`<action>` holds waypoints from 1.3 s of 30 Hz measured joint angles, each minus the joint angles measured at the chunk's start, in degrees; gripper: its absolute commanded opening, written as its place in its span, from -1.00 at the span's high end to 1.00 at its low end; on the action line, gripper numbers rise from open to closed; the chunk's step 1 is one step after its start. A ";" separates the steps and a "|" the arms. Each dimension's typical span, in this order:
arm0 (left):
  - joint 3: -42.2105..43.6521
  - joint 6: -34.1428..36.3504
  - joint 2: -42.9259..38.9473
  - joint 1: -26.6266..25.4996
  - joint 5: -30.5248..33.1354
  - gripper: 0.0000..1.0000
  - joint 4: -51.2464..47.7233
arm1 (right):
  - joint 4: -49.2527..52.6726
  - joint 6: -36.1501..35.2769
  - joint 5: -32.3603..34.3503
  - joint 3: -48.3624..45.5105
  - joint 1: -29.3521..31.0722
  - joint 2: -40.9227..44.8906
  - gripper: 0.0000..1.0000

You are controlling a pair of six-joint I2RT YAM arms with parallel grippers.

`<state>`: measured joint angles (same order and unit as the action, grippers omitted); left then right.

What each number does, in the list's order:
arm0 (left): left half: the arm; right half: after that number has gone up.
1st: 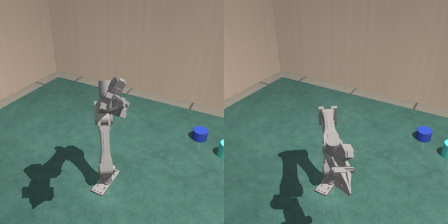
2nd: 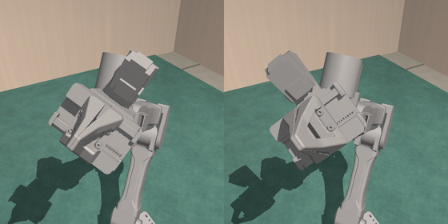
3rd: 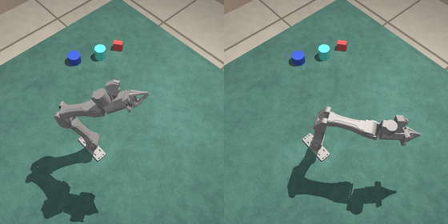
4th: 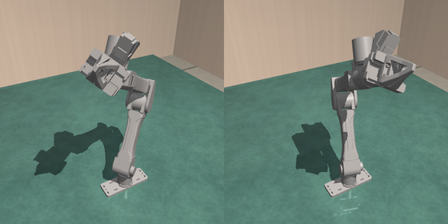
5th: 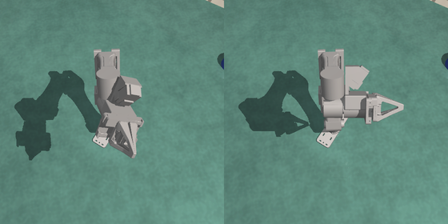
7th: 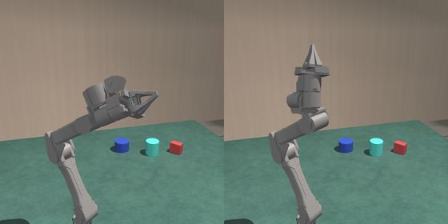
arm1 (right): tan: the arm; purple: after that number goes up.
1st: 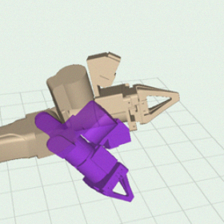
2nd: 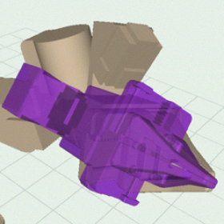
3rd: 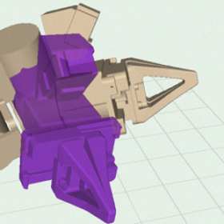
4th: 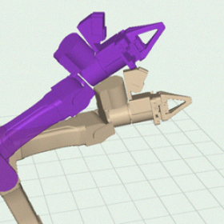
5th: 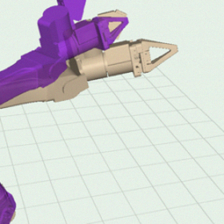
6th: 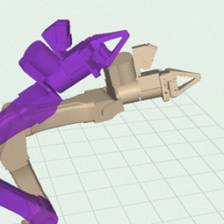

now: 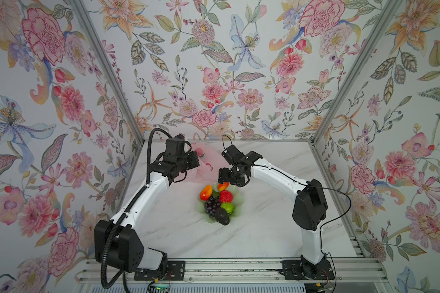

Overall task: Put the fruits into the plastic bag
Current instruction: 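Lower the open right gripper onto the red-yellow mango, then close the right gripper around the red-yellow mango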

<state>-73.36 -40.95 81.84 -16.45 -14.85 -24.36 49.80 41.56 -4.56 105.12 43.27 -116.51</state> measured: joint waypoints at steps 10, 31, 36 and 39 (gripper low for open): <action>0.00 -0.02 0.02 0.00 -1.07 1.00 0.46 | -0.50 0.96 -0.07 5.51 -1.36 -6.97 -0.52; 0.00 -0.44 0.02 0.00 -1.46 1.00 1.66 | -0.63 1.99 -1.68 6.64 -1.25 -8.46 0.33; 0.00 -0.44 0.02 0.00 -1.49 1.00 1.66 | -0.63 1.99 -1.66 6.62 -1.25 -8.41 0.43; 0.00 -0.44 0.02 0.00 -1.49 1.00 1.66 | -0.68 2.01 -1.66 6.23 -1.25 -7.76 0.44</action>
<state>-73.36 -41.39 81.87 -16.45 -16.34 -22.70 49.12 43.57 -6.22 111.35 42.02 -124.27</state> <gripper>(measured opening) 0.043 0.403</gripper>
